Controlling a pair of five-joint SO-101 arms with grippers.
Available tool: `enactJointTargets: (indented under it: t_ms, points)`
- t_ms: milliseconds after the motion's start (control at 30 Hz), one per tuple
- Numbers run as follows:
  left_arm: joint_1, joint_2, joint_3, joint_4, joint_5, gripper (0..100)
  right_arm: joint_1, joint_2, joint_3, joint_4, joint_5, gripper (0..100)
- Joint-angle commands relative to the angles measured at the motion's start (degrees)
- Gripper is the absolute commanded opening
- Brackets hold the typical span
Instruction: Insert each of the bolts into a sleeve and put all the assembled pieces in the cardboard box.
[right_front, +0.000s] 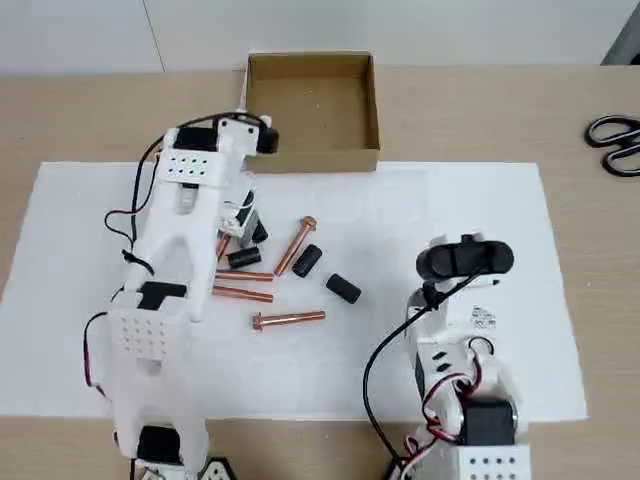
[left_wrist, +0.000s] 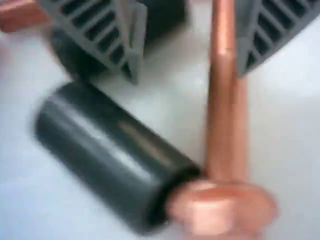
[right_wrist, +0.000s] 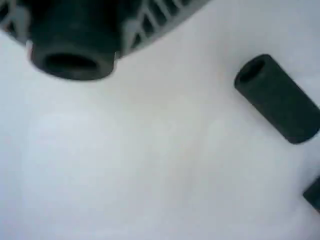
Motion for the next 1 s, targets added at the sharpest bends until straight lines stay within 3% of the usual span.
enactJointTargets:
  t_ms: [0,267,600,733,967]
  points:
    - [-0.7,-0.4,-1.1,-1.1,0.4,13,0.7,-4.1,0.3,2.5,0.4,0.5]
    - [-0.8,0.0,-0.7,-5.6,0.4,13,0.7,-10.2,2.2,3.6,0.5,0.5]
    - [-1.3,9.8,-3.7,-9.4,0.5,11,0.7,-10.2,2.1,3.6,0.5,0.5]
    - [-3.0,9.9,-10.7,-6.7,0.6,0,0.7,-10.2,2.0,3.4,0.5,0.5]
    - [-3.6,9.9,-26.9,5.0,0.6,1,0.5,-10.2,2.4,3.1,0.4,0.5]
